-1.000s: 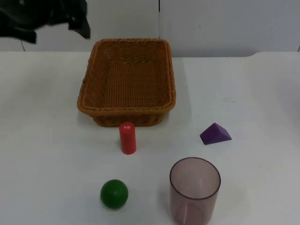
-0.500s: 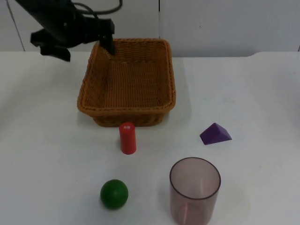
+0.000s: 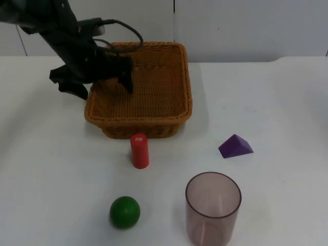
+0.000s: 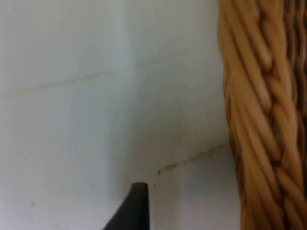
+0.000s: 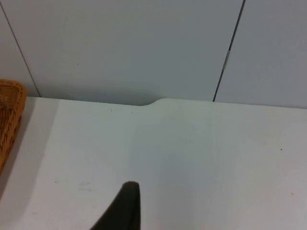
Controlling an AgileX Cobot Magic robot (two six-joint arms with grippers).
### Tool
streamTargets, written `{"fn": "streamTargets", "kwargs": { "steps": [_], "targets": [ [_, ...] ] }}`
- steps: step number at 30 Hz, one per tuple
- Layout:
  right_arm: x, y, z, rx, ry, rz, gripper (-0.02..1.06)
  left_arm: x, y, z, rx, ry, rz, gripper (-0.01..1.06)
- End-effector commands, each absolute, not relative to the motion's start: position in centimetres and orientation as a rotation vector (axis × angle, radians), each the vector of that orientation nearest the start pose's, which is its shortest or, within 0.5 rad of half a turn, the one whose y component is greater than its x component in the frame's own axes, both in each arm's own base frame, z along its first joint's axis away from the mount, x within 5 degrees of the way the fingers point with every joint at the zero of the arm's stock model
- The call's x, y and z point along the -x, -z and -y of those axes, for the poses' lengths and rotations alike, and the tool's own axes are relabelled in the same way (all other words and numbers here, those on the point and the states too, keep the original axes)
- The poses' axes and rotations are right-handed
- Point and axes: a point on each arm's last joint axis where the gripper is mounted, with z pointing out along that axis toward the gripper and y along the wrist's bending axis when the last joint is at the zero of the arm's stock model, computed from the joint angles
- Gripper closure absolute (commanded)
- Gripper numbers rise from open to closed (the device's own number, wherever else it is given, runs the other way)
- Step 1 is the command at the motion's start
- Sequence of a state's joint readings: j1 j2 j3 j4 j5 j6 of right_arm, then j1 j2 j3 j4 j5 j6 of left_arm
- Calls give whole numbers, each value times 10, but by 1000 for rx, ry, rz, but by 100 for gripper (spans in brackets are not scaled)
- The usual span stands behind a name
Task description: Pick up the basket with the left hand and place the triangular block into the basket with the right hand.
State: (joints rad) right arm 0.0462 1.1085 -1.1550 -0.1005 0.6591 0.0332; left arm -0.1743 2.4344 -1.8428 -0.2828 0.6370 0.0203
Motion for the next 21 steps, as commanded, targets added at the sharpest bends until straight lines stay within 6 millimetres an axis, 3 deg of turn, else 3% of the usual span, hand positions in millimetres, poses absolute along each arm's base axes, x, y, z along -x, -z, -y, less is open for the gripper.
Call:
{"fn": "streamTargets", "kwargs": {
  "steps": [1, 2, 3, 4, 8, 9, 12, 21],
  "targets": [
    [-231, -407, -4, 66, 77, -2080, 0, -498, -93, 107, 10, 360, -2719, 11],
    [-231, -407, -4, 66, 77, -2080, 0, -498, -90, 107, 11, 359, -2727, 22],
    [-231, -407, -4, 66, 77, -2080, 0, -498, -90, 107, 11, 359, -2727, 22],
    [-231, -407, -4, 71, 80, -2080, 0, -498, -88, 107, 14, 362, -2731, 30],
    [-232, -407, -4, 78, 84, -2078, 0, -497, -85, 107, 41, 365, -2741, 72],
    [-232, -407, -4, 78, 84, -2078, 0, -497, -85, 107, 41, 365, -2741, 72],
    [-232, -407, -4, 78, 84, -2074, 0, -497, -89, 106, 70, 349, -2747, 103],
    [-233, -409, -4, 79, 83, -2056, 0, -488, -108, 104, -6, 324, -2813, 105]
  ]
}}
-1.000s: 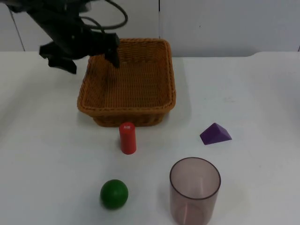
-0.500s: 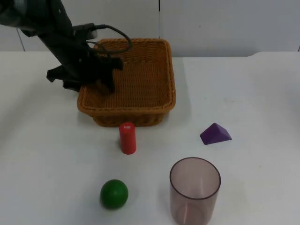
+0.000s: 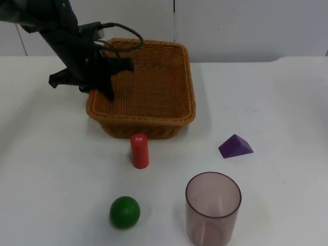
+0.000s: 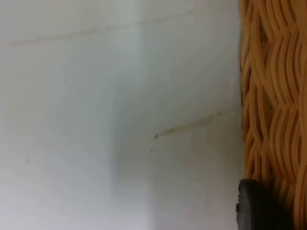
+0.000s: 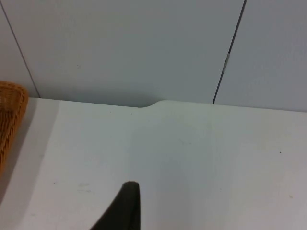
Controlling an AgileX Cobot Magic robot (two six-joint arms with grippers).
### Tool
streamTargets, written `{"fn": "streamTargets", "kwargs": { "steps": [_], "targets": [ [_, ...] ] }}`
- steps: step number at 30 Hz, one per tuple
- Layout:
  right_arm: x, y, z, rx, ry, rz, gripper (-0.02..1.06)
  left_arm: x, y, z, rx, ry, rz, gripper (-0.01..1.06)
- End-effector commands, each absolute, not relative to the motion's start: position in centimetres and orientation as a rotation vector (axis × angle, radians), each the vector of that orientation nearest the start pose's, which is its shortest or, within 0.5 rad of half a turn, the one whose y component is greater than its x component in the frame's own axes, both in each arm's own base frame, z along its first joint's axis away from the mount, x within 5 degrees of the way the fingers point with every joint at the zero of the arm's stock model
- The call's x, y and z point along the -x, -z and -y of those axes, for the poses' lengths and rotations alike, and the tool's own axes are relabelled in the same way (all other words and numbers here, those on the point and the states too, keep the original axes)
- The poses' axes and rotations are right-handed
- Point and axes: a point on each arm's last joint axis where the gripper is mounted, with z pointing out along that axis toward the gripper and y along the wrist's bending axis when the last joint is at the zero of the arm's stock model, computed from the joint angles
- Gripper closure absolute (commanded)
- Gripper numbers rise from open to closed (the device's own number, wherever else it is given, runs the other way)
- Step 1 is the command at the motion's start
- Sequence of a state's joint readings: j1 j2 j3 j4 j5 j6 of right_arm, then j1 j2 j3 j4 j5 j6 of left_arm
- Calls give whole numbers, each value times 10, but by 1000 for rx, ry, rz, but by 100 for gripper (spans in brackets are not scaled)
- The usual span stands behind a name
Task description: Pick up the basket with the left hand and place the triangular block into the basket with the right hand.
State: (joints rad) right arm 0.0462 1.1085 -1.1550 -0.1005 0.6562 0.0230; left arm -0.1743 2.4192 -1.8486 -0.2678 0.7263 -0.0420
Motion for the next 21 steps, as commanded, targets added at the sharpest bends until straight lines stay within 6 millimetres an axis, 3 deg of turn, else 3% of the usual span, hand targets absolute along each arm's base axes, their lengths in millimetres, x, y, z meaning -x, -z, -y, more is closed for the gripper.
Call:
{"fn": "streamTargets", "kwargs": {
  "steps": [1, 2, 4, 7, 12, 17, 18, 21],
  "targets": [
    [-233, -409, -4, 79, 83, -2056, 0, -487, -115, 104, -38, 323, -2818, 105],
    [-233, -409, -4, 79, 83, -2056, 0, -484, -126, 104, -102, 322, -2812, 105],
    [-232, -409, -4, 79, 83, -2058, 0, -483, -129, 104, -119, 323, -2811, 105],
    [-232, -407, -4, 78, 84, -2077, 0, -474, -161, 103, -116, 358, -2771, 105],
    [-230, -404, -4, 76, 84, -2117, 0, -456, -184, 99, -111, 390, -2751, 105],
    [-229, -402, -4, 75, 78, -2138, 0, -403, -235, 83, -88, 360, -2645, 105],
    [-229, -402, -4, 75, 78, -2138, 0, -403, -235, 83, -88, 360, -2645, 105],
    [-229, -402, -5, 74, 72, -2140, 0, -374, -260, 68, -56, 354, -2613, 105]
  ]
}}
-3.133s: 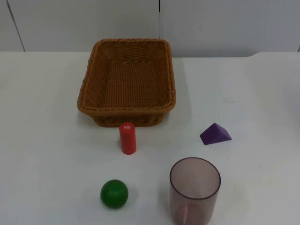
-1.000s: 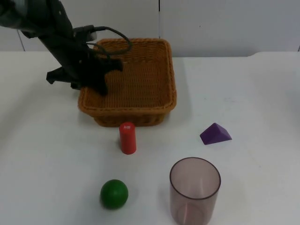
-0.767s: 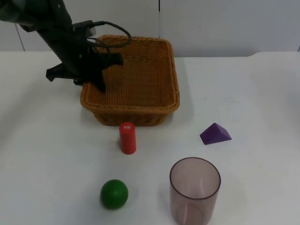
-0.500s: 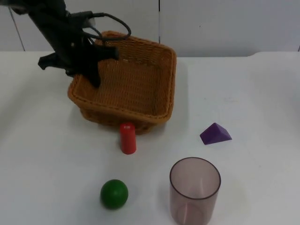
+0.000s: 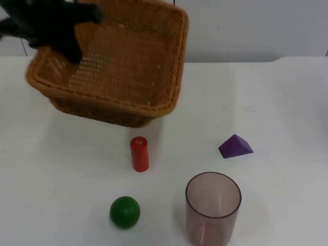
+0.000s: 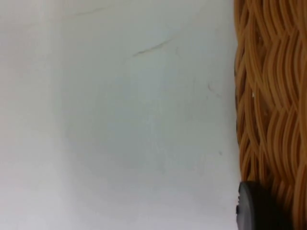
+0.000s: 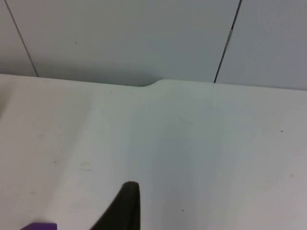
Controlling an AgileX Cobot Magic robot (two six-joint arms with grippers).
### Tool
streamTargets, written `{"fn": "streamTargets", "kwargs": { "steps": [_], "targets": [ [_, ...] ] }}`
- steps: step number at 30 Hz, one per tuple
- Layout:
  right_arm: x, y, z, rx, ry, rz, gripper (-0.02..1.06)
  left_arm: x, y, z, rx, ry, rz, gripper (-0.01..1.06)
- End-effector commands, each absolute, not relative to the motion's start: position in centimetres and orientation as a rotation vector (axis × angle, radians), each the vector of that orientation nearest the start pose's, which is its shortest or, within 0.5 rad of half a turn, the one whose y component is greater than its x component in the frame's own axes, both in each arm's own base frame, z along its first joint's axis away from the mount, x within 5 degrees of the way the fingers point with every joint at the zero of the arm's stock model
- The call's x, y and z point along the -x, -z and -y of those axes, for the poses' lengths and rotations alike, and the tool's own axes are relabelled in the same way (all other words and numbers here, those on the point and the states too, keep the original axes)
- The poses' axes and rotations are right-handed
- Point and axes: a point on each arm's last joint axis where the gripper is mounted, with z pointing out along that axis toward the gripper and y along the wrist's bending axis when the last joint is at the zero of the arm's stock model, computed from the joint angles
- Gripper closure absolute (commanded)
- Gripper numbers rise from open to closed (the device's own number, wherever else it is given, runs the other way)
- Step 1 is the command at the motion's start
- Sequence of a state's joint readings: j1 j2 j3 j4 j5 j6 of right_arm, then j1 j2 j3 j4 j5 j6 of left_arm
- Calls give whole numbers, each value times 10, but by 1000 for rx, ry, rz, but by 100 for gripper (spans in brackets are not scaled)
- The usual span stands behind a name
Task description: Pick up the basket with the left hand and place the triangular block into the basket with the right hand.
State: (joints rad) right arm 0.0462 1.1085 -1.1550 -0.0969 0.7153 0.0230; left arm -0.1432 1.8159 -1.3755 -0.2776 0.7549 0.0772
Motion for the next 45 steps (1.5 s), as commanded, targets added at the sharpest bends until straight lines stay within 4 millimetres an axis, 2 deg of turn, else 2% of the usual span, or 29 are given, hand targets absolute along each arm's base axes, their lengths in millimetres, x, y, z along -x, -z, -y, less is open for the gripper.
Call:
{"fn": "streamTargets", "kwargs": {
  "steps": [1, 3, 4, 8, 9, 13, 15, 18, 19, 20, 21, 25, 28, 29, 33, 34, 35, 38, 39, 40, 44, 45],
  "targets": [
    [-228, -402, -5, 83, 71, -2145, 0, -367, -267, 60, -37, 350, -2608, 105],
    [-228, -399, -7, 109, 50, -2157, 0, -357, -280, 44, 1, 343, -2607, 105],
    [-228, -399, -7, 109, 50, -2157, 0, -357, -280, 44, 1, 343, -2607, 105],
    [-227, -384, -17, 228, -39, -2200, 0, -347, -292, 15, 119, 358, -2628, 105],
    [-227, -384, -17, 228, -39, -2200, 0, -347, -292, 15, 119, 358, -2628, 105],
    [-225, -360, -25, 324, -118, -2257, 3, -349, -297, -6, 350, 541, -2561, 105],
    [-224, -355, -26, 351, -130, -2267, 5, -349, -299, -9, 383, 590, -2536, 105],
    [-222, -347, -29, 406, -156, -2281, 18, -351, -304, -14, 410, 702, -2478, 105],
    [-222, -347, -29, 406, -156, -2281, 18, -351, -304, -14, 410, 702, -2478, 105],
    [-222, -347, -30, 423, -167, -2277, 27, -351, -304, -13, 408, 707, -2476, 105],
    [-221, -347, -31, 434, -168, -2277, 30, -351, -304, -14, 405, 701, -2478, 105],
    [-225, -341, -42, 531, -180, -2284, 27, -351, -299, -13, 401, 715, -2512, 105],
    [-237, -321, -65, 692, -210, -2325, 23, -351, -297, -10, 358, 728, -2530, 105],
    [-237, -321, -65, 692, -210, -2325, 23, -351, -297, -10, 358, 728, -2530, 105],
    [-271, -280, -94, 909, -197, -2348, 16, -351, -297, -9, 343, 746, -2532, 105],
    [-271, -280, -94, 909, -197, -2348, 16, -351, -297, -9, 343, 746, -2532, 105],
    [-285, -259, -100, 1005, -198, -2397, 16, -351, -297, -9, 340, 746, -2534, 105],
    [-315, -226, -110, 1171, -230, -2483, 16, -350, -296, -9, 326, 745, -2536, 105],
    [-325, -220, -113, 1234, -230, -2475, 16, -350, -296, -9, 316, 743, -2538, 105],
    [-325, -220, -113, 1234, -230, -2475, 16, -350, -296, -9, 316, 743, -2538, 105],
    [-364, -191, -130, 1419, -219, -2429, 16, -350, -296, -9, 307, 740, -2538, 105],
    [-364, -191, -130, 1419, -219, -2429, 16, -350, -296, -9, 307, 740, -2538, 105]
  ]
}}
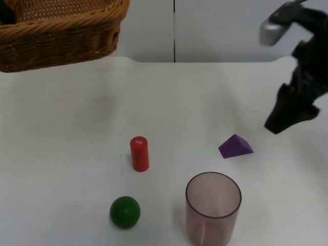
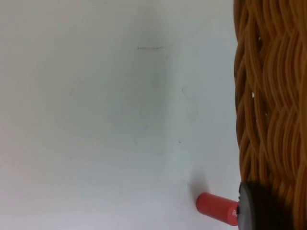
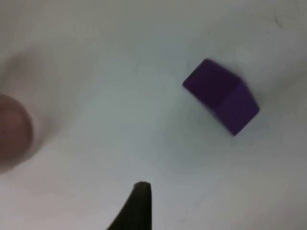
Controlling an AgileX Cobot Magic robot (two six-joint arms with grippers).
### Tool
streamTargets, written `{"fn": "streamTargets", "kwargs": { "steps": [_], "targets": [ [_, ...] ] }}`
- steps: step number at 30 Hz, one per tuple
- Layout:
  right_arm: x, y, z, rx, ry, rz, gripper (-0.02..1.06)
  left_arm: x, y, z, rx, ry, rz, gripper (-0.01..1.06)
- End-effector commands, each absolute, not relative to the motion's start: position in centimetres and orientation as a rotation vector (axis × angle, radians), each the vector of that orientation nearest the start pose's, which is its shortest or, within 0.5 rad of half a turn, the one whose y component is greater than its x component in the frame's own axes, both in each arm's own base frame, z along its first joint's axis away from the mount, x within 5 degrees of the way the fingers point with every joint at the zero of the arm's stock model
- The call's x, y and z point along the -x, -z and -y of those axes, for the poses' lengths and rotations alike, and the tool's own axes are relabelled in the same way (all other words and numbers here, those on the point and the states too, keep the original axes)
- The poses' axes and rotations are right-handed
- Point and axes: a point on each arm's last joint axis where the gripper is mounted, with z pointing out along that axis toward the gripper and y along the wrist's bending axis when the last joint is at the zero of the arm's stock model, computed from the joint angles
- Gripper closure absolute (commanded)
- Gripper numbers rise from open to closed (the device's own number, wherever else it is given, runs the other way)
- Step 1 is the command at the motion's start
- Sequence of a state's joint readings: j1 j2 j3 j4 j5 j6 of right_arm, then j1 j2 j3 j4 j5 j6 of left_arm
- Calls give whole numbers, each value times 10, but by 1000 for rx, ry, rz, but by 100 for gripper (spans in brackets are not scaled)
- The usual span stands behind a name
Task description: Pick up the basket with the left hand and place the triangular block into the basket with the right hand.
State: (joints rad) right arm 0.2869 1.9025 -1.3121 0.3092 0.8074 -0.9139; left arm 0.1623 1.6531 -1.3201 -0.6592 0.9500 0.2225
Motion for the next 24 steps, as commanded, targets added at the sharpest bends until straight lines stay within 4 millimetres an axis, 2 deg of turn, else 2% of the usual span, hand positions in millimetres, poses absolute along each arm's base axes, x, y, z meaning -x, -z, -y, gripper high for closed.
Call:
{"fn": "streamTargets", "kwargs": {
  "steps": [1, 4, 5, 7, 8, 13, 15, 24],
  "targets": [
    [-373, -183, -134, 1457, -200, -2415, 16, -350, -296, -9, 307, 740, -2538, 105],
    [-394, -159, -147, 1604, -98, -2389, 16, -350, -296, -9, 305, 740, -2538, 105],
    [-394, -159, -147, 1604, -98, -2389, 16, -350, -296, -9, 305, 740, -2538, 105],
    [-405, -138, -159, 1683, -80, -2390, 16, -350, -296, -9, 304, 737, -2539, 105],
    [-410, -134, -163, 1678, -103, -2392, 16, -350, -296, -9, 302, 735, -2540, 105],
    [-416, -114, -182, 1738, -157, -2375, 16, -350, -296, -10, 294, 717, -2548, 105],
    [-417, -107, -183, 1751, -167, -2388, 16, -350, -295, -10, 288, 704, -2553, 105],
    [-416, -104, -183, 1764, -171, -2397, 16, -351, -295, -11, 293, 696, -2541, 105]
  ]
}}
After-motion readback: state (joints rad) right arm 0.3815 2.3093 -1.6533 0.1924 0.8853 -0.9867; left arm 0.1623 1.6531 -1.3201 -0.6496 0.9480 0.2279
